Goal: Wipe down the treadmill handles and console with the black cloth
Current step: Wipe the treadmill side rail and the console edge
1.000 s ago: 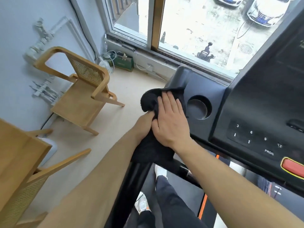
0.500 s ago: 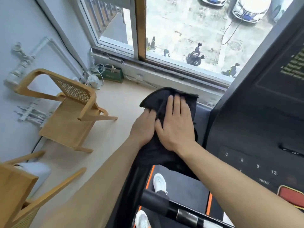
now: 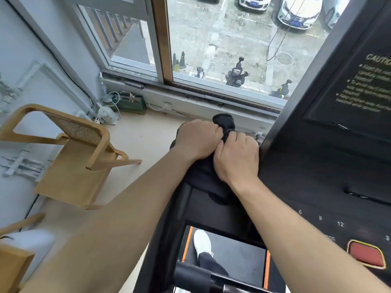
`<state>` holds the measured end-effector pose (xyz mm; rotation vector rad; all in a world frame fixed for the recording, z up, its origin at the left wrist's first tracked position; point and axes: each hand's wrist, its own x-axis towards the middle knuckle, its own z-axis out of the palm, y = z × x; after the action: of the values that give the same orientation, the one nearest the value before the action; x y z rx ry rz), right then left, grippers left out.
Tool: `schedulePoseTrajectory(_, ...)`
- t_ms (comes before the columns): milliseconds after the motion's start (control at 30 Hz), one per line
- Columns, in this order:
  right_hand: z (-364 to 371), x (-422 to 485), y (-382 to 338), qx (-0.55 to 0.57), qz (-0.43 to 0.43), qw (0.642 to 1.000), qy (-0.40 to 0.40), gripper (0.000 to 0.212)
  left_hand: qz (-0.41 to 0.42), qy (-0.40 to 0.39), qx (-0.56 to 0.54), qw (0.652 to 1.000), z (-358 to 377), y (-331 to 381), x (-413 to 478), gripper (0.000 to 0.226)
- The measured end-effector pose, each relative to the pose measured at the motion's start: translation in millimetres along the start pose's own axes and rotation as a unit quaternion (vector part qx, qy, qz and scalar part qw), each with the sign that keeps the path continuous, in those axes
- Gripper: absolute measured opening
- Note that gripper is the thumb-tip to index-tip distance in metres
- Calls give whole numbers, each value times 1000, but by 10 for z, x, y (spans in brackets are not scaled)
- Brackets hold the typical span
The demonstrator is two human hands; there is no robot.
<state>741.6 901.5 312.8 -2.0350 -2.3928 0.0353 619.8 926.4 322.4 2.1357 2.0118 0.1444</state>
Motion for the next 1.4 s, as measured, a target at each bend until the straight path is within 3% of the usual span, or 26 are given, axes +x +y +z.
schedulePoseTrajectory(67, 29, -66, 4, 10, -11, 1000, 17, 34, 27, 34, 0, 999, 31, 4, -50, 38)
schedulePoseTrajectory(133, -36, 72, -5, 40, -15, 999, 2, 39, 40, -49, 11, 998, 8, -80, 163, 40)
schedulePoseTrajectory(233, -152, 501, 9, 77, 10, 988, -130, 48, 57, -209, -3, 976, -99, -108, 516, 33)
schedulePoseTrajectory(300, -226, 692, 6, 110, 21, 963, -245, 51, 28, -256, -17, 966, -117, -91, 638, 32)
schedulePoseTrajectory(333, -238, 712, 3, 114, 19, 959, -258, 51, 24, -250, -7, 968, -115, -83, 641, 32)
schedulePoseTrajectory(400, -188, 575, 12, 92, 12, 977, -191, 51, 26, -202, 24, 979, -135, -68, 493, 30)
schedulePoseTrajectory(467, -134, 267, -18, 38, 1, 997, -73, 48, 14, -101, 12, 995, -112, -59, 201, 34)
schedulePoseTrajectory(533, -58, -63, -30, 13, -16, 999, -24, 42, 46, 16, -9, 999, -18, -2, -127, 37)
schedulePoseTrajectory(600, 32, -337, -15, 32, -21, 999, 16, 48, 81, 61, 35, 994, 154, 8, -408, 39)
schedulePoseTrajectory(767, 67, -857, -71, 100, 3, 995, -3, 64, 20, 29, 32, 999, 257, 74, -933, 60)
schedulePoseTrajectory(900, 64, -832, -111, 97, 20, 995, -3, 66, 81, -25, 107, 991, 299, -58, -816, 62)
schedulePoseTrajectory(1067, 15, -445, -153, 87, 71, 993, -45, 67, 92, -22, 138, 986, 261, -79, -382, 54)
schedulePoseTrajectory(1400, 59, -1765, -265, 82, 21, 996, -30, 70, 73, -6, 55, 996, 357, 21, -1790, 60)
